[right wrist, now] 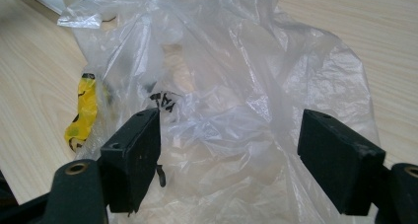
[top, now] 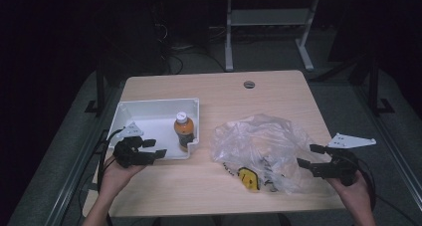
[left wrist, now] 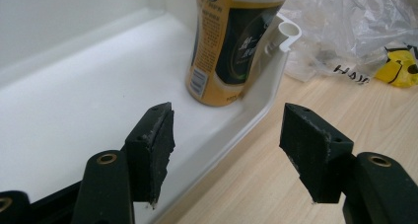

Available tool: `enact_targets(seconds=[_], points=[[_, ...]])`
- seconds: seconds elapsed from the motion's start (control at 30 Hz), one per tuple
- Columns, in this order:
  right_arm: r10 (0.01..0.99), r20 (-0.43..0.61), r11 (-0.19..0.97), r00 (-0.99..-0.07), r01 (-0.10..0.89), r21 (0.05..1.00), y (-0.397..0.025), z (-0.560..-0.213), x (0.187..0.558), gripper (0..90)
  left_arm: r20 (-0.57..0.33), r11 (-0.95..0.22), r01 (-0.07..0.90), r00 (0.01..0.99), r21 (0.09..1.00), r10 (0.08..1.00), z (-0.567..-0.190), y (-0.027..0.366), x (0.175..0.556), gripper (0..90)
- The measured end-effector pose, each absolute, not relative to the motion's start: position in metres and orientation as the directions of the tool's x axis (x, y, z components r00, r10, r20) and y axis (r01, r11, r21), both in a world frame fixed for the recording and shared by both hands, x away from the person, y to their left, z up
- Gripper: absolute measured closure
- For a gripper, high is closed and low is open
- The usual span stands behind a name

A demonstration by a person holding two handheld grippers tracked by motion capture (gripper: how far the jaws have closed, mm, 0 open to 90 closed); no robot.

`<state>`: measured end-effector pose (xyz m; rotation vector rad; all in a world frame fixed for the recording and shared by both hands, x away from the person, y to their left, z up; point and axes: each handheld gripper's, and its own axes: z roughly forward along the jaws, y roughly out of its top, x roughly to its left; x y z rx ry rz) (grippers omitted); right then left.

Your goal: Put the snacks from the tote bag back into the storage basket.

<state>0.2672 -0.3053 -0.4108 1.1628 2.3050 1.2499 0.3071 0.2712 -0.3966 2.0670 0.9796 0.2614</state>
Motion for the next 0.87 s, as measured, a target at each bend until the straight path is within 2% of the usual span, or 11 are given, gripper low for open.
enact_targets(seconds=[0.67, 0.87], points=[[0.76, 0.127, 0.315, -0.638, 0.532, 0.786, -0.305, -0.414, 0.268, 22.9, -0.177, -0.323, 0.571, 0.651, 0.755, 0.739, -0.421, 0.278, 0.298, 36.0], [0.752, 0.118, 0.329, -0.649, 0.524, 0.786, -0.301, -0.413, 0.267, 22.8, -0.133, -0.363, 0.56, 0.658, 0.745, 0.742, -0.427, 0.273, 0.294, 33.5]])
